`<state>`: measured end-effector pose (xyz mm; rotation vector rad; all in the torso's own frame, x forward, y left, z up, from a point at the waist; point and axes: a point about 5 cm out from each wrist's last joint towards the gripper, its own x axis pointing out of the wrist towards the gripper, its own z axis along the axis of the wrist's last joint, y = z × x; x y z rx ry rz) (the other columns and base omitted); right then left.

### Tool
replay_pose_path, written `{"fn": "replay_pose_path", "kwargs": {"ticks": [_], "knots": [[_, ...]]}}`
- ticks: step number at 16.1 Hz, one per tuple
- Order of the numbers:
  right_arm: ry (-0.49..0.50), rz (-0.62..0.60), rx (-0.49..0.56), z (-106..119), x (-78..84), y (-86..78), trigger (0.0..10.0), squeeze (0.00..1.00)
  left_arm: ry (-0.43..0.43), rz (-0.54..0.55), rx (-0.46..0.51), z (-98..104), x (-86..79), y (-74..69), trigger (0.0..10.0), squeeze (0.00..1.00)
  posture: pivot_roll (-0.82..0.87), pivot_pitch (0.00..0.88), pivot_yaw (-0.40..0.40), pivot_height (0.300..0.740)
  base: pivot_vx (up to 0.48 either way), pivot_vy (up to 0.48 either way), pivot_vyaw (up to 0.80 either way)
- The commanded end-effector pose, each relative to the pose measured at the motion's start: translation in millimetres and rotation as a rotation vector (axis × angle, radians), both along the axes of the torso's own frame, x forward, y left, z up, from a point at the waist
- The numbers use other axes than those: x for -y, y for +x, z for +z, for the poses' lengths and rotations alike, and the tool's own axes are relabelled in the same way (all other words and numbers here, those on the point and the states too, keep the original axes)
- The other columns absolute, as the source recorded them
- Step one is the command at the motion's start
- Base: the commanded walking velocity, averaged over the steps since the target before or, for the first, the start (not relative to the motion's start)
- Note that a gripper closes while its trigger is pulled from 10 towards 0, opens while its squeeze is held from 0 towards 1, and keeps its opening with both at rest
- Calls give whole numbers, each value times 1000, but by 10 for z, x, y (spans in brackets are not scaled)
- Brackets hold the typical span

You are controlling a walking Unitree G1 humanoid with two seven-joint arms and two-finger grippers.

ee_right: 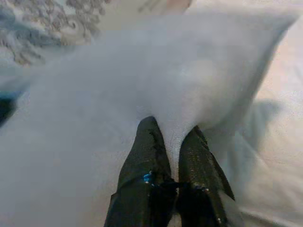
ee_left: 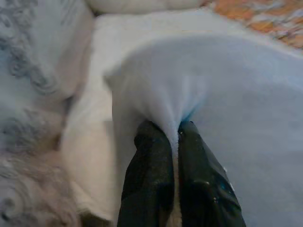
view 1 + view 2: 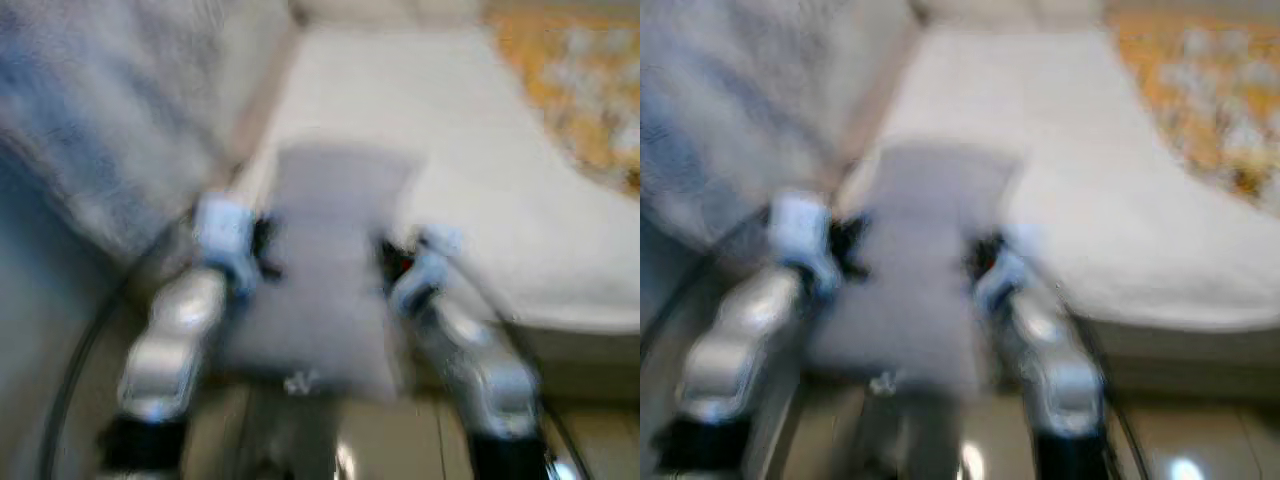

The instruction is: Clean up the room

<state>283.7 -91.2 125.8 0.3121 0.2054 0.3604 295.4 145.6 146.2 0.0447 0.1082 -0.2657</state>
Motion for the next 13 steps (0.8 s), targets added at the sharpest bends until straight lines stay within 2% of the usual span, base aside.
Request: {"fn": "replay_pose_path", "kwargs": {"ticks": [1,8,10,12,13], "knots": [[-18,-86,35,53,223,22,10000,0,-9,-33,67,156,120,26,10000,0,29,0,37,740,368,0,0],[-34,-45,36,50,190,68,10000,0,2,-8,64,140,92,4,10000,0,36,0,22,740,367,0,0],[-77,-6,44,45,170,70,10000,0,6,-8,63,135,99,-4,10000,0,37,0,19,740,349,0,0],[-85,2,42,35,161,66,10000,0,9,-8,64,136,97,-7,10000,0,38,0,16,740,345,0,659],[-65,-33,33,24,186,69,10000,0,12,-17,63,134,103,-6,10000,0,37,0,16,740,341,0,0]]}}
